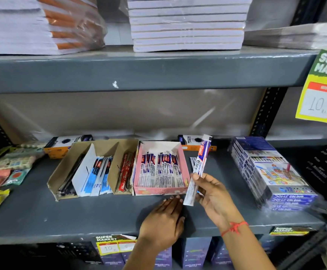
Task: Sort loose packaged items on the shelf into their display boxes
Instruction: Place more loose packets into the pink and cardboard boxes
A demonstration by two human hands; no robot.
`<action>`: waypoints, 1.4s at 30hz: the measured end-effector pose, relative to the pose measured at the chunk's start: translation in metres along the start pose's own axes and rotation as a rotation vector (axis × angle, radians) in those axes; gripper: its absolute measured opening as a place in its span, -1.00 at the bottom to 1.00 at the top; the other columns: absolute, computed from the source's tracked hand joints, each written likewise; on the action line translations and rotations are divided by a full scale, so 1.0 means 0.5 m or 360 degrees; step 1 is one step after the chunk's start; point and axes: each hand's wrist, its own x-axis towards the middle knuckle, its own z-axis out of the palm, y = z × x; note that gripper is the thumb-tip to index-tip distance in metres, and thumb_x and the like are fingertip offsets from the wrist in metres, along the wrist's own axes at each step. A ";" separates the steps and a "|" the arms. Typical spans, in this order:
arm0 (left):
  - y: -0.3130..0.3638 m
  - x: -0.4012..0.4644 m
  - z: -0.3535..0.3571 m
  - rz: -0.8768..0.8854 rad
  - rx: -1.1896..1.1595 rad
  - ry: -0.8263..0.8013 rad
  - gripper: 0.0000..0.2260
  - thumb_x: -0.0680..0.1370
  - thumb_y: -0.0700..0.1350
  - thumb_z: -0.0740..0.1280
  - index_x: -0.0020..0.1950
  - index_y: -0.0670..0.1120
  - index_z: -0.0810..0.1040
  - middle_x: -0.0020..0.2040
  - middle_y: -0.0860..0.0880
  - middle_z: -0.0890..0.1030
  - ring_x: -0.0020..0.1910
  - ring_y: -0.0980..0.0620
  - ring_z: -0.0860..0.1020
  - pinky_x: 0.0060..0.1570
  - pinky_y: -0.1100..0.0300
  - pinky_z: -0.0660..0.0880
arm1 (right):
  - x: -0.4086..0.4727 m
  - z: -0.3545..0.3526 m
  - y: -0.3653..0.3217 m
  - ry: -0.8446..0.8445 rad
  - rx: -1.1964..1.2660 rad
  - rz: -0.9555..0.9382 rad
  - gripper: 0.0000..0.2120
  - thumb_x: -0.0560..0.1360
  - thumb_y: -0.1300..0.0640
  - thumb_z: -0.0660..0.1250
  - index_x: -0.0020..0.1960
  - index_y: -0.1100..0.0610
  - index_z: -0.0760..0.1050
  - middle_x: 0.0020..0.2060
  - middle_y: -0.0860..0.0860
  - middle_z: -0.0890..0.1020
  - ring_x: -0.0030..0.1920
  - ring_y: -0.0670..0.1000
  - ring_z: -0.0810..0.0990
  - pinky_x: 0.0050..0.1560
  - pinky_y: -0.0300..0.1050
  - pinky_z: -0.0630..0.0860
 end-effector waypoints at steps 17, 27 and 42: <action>0.000 -0.003 -0.011 -0.0007 0.0079 0.0111 -0.67 0.52 0.02 0.25 0.18 -0.12 0.57 0.18 -0.09 0.61 0.19 -0.01 0.55 0.24 0.14 0.42 | 0.026 0.028 0.000 0.0005 -0.0218 -0.0035 -0.85 0.39 0.36 0.37 -0.27 0.16 0.61 -0.45 -0.03 0.70 -0.46 -0.10 0.59 -0.43 -0.33 0.49; -0.004 -0.004 0.002 0.0049 -0.0004 0.0131 -0.61 0.36 0.10 0.41 0.10 -0.06 0.64 0.05 0.04 0.68 0.03 0.12 0.62 0.06 0.31 0.51 | 0.081 0.086 0.003 -0.0030 -0.0195 0.0094 -0.84 0.42 0.43 0.31 -0.21 0.21 0.56 -0.36 0.03 0.65 -0.33 -0.04 0.56 -0.39 -0.31 0.51; -0.011 -0.002 0.016 0.0002 0.0011 0.0157 -0.61 0.34 0.05 0.40 0.10 -0.10 0.64 0.09 -0.03 0.66 0.08 0.05 0.61 0.13 0.23 0.49 | 0.250 0.131 0.080 0.0236 -0.1176 0.0217 -0.77 0.42 0.49 0.28 0.05 0.33 0.51 -0.11 0.24 0.60 -0.37 -0.02 0.53 -0.49 -0.32 0.54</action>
